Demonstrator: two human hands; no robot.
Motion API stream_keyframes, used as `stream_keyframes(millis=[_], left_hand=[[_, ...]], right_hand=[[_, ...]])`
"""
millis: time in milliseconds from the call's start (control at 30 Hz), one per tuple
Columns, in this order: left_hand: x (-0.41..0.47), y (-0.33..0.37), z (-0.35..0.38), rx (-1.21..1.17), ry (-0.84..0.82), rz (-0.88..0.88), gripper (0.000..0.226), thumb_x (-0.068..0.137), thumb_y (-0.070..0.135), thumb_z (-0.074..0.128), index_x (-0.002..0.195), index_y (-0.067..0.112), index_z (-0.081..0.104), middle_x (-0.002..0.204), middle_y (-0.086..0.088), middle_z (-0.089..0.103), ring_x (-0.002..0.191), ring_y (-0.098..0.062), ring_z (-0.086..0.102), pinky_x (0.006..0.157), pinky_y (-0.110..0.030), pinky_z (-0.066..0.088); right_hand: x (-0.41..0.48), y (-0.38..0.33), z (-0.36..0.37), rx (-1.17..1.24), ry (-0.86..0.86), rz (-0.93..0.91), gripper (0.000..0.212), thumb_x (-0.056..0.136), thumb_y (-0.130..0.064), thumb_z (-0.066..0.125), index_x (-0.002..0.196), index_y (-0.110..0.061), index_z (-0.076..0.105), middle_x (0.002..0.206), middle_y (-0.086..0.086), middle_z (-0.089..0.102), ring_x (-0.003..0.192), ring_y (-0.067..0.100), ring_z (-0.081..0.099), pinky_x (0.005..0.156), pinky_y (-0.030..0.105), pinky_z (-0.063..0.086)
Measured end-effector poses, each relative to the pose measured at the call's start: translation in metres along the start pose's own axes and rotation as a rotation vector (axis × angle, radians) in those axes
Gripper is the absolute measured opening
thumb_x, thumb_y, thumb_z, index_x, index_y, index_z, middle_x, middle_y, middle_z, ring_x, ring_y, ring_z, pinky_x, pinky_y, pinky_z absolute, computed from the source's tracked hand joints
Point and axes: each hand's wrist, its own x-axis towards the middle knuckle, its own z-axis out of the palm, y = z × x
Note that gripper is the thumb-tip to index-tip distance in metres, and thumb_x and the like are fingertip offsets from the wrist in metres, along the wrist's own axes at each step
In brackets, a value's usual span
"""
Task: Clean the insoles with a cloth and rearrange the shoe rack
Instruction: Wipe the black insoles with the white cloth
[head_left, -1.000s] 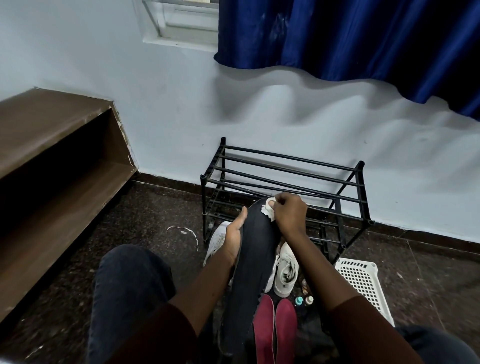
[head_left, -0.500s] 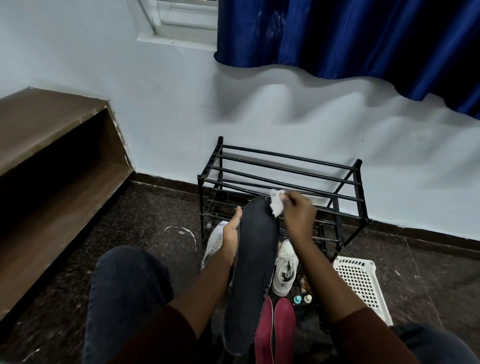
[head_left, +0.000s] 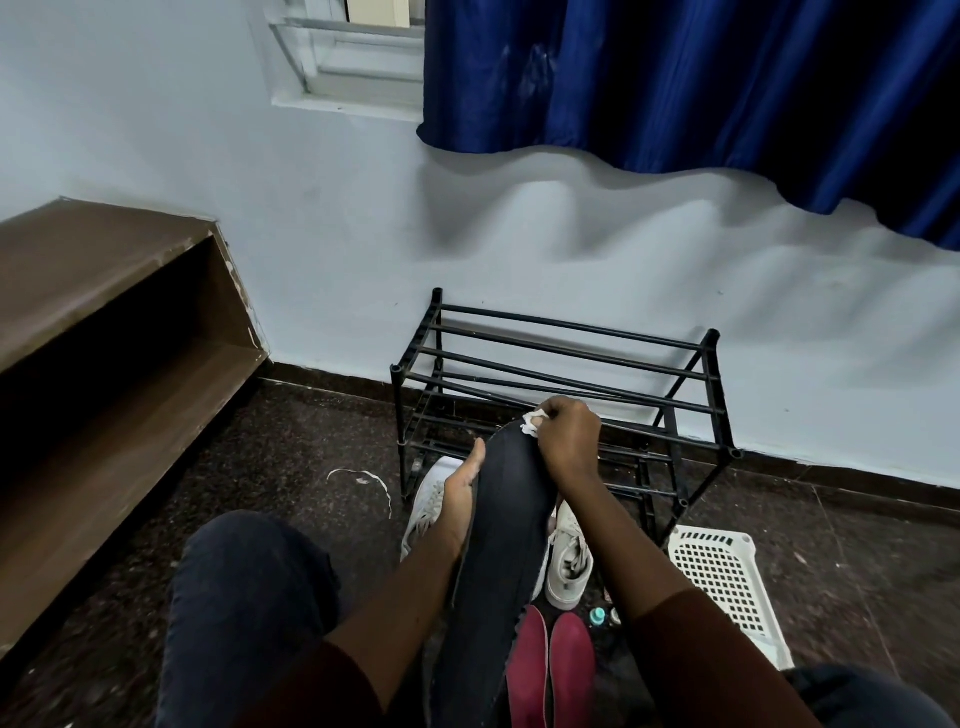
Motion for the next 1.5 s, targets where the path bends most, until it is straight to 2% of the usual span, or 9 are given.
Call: stream_keyframes(millis=[133, 267, 433, 533, 633, 867, 1033, 1200, 1500], left_hand=[[-0.001, 0.001, -0.006, 0.062, 0.011, -0.014, 0.066, 0.098, 0.043, 0.029, 0.081, 0.001, 0.076, 0.089, -0.015, 0.073, 0.077, -0.023, 0.071, 0.064, -0.027, 0.058], [0.001, 0.006, -0.007, 0.016, 0.054, -0.007, 0.062, 0.09, 0.05, 0.041, 0.11, -0.002, 0.066, 0.112, -0.019, 0.063, 0.1, -0.03, 0.062, 0.098, -0.037, 0.044], [0.007, -0.002, 0.002, -0.017, 0.014, 0.038, 0.065, 0.098, 0.048, 0.027, 0.096, 0.003, 0.075, 0.1, -0.014, 0.071, 0.088, -0.023, 0.07, 0.075, -0.029, 0.057], [0.009, -0.004, -0.002, -0.008, 0.022, 0.042, 0.064, 0.1, 0.045, 0.025, 0.094, 0.007, 0.076, 0.099, -0.011, 0.072, 0.088, -0.02, 0.07, 0.077, -0.027, 0.057], [0.007, 0.002, -0.006, -0.003, 0.031, 0.056, 0.068, 0.1, 0.048, 0.025, 0.086, 0.005, 0.077, 0.093, -0.013, 0.072, 0.086, -0.022, 0.07, 0.084, -0.032, 0.052], [0.008, 0.0, 0.008, -0.019, -0.002, 0.063, 0.064, 0.099, 0.046, 0.026, 0.093, 0.006, 0.076, 0.1, -0.013, 0.072, 0.09, -0.021, 0.07, 0.075, -0.027, 0.058], [0.009, -0.004, 0.005, -0.02, 0.01, 0.076, 0.068, 0.099, 0.047, 0.026, 0.084, 0.003, 0.077, 0.09, -0.013, 0.073, 0.083, -0.022, 0.071, 0.072, -0.027, 0.057], [0.014, -0.008, -0.004, 0.012, 0.058, 0.071, 0.071, 0.099, 0.048, 0.025, 0.081, 0.003, 0.077, 0.088, -0.013, 0.073, 0.08, -0.022, 0.071, 0.071, -0.026, 0.057], [0.01, -0.013, -0.005, -0.029, 0.017, 0.074, 0.066, 0.097, 0.048, 0.029, 0.088, 0.003, 0.076, 0.095, -0.014, 0.072, 0.087, -0.023, 0.07, 0.081, -0.031, 0.055]], right_hand=[[0.014, 0.011, -0.011, 0.068, 0.114, 0.177, 0.01, 0.079, -0.006, 0.067, 0.086, 0.0, 0.071, 0.088, 0.018, 0.069, 0.084, 0.028, 0.063, 0.066, 0.026, 0.036], [-0.001, 0.004, -0.026, 0.369, 0.396, 0.232, 0.019, 0.079, -0.004, 0.07, 0.097, -0.001, 0.071, 0.09, 0.013, 0.071, 0.074, 0.016, 0.058, 0.065, 0.013, 0.036], [-0.051, 0.005, 0.006, -0.175, 0.149, -0.311, 0.03, 0.079, 0.011, 0.054, 0.103, -0.001, 0.066, 0.098, 0.018, 0.069, 0.084, 0.033, 0.066, 0.065, 0.03, 0.05], [-0.064, 0.003, 0.015, -0.292, 0.007, -0.302, 0.044, 0.075, 0.014, 0.048, 0.117, 0.006, 0.057, 0.119, 0.025, 0.058, 0.106, 0.037, 0.06, 0.076, 0.039, 0.052], [-0.07, 0.007, 0.017, -0.284, -0.068, -0.466, 0.046, 0.054, 0.008, 0.055, 0.098, 0.0, 0.069, 0.097, 0.017, 0.07, 0.086, 0.029, 0.069, 0.062, 0.032, 0.055], [-0.04, 0.019, 0.005, -0.53, -0.1, -0.517, 0.044, 0.099, -0.006, 0.032, 0.143, 0.0, 0.028, 0.149, 0.015, 0.029, 0.14, 0.025, 0.023, 0.112, 0.028, 0.02], [-0.034, 0.02, 0.008, -0.426, 0.045, -0.378, 0.03, 0.077, 0.008, 0.05, 0.105, 0.006, 0.061, 0.101, 0.02, 0.064, 0.092, 0.034, 0.064, 0.068, 0.034, 0.053], [-0.064, 0.017, 0.003, -0.497, 0.027, -0.422, 0.023, 0.048, 0.016, 0.07, 0.063, 0.0, 0.062, 0.064, 0.012, 0.061, 0.05, 0.026, 0.061, 0.034, 0.021, 0.04], [-0.047, 0.032, 0.006, -0.289, -0.019, -0.349, 0.026, 0.083, 0.002, 0.049, 0.104, -0.002, 0.064, 0.109, 0.015, 0.065, 0.088, 0.034, 0.066, 0.065, 0.035, 0.052]])
